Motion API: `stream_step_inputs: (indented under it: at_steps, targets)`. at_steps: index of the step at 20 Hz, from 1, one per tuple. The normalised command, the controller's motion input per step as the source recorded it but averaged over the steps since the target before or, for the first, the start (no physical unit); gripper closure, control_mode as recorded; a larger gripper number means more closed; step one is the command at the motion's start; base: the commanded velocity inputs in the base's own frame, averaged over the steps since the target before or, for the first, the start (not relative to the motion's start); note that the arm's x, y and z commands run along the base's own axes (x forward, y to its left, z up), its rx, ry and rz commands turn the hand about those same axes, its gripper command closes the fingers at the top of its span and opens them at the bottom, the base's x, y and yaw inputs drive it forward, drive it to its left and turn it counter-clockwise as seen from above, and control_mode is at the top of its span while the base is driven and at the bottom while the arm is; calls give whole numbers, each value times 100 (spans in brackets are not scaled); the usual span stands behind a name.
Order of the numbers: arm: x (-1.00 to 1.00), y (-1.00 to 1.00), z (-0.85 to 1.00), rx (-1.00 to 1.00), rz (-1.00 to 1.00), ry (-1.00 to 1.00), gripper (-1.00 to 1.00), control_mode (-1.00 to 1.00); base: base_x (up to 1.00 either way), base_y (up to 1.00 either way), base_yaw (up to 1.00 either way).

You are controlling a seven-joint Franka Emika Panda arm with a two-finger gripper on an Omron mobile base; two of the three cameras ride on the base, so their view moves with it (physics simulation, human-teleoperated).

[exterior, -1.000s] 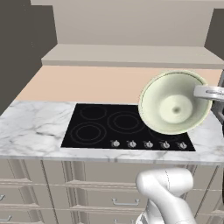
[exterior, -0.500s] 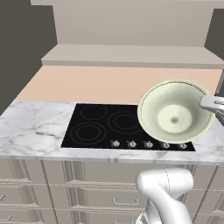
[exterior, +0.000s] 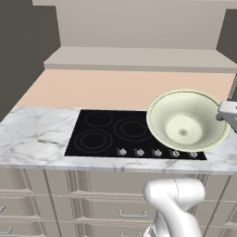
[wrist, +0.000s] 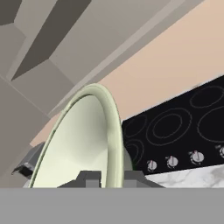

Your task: Move the bowls from the cabinet to the plates on the dining table.

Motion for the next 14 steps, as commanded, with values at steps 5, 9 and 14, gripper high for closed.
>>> stream_step_inputs:
  at_steps: [5, 9, 14]
  targets:
    - [0, 0, 0, 0, 0, 0, 100, -100, 0, 0, 0]
    - [0, 0, 0, 0, 0, 0, 100, 100, -19, 0, 0]
    - [0, 0, 0, 0, 0, 0, 100, 100, -66, 0, 0]
